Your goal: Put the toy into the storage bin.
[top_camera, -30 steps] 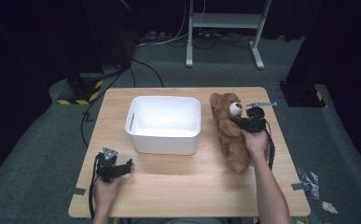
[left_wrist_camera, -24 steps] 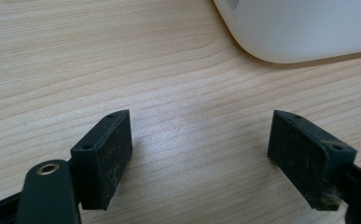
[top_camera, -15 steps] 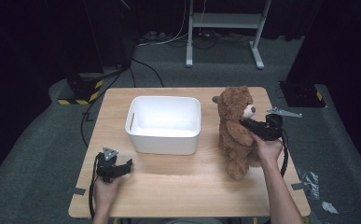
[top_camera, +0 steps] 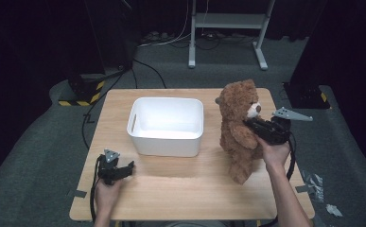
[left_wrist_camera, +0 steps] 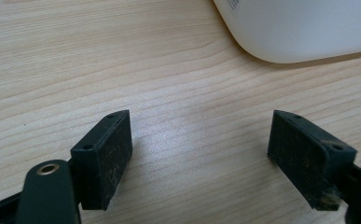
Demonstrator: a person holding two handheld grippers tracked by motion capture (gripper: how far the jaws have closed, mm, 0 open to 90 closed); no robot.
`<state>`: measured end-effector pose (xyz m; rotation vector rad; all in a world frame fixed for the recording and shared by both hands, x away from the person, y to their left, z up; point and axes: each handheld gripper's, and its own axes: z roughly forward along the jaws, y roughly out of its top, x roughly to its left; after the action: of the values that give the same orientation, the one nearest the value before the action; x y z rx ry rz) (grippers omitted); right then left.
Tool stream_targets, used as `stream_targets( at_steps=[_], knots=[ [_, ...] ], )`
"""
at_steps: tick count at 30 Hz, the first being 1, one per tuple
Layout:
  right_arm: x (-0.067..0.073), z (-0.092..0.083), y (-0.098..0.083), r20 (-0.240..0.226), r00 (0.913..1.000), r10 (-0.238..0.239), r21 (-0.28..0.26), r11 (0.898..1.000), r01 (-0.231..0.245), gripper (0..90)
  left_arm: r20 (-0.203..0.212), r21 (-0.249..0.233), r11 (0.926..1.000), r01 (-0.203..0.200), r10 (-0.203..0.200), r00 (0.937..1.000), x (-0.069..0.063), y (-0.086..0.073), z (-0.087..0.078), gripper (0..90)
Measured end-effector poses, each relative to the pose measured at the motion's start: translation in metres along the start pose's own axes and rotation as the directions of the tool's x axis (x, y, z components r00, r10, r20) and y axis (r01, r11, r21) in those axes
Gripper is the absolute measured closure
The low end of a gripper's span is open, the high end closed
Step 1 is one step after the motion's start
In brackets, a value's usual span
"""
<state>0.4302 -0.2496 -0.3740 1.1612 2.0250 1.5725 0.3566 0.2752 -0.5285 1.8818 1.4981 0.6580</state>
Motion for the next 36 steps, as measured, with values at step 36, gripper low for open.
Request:
stream_targets(
  at_steps=[36],
  knots=[
    [0.066, -0.002, 0.054, -0.156, 0.9846, -0.08, -0.053, 0.996, 0.072, 82.7, -0.001, -0.001, 1.0, 0.001, -0.001, 1.0, 0.0, 0.0, 0.0, 21.7]
  ],
)
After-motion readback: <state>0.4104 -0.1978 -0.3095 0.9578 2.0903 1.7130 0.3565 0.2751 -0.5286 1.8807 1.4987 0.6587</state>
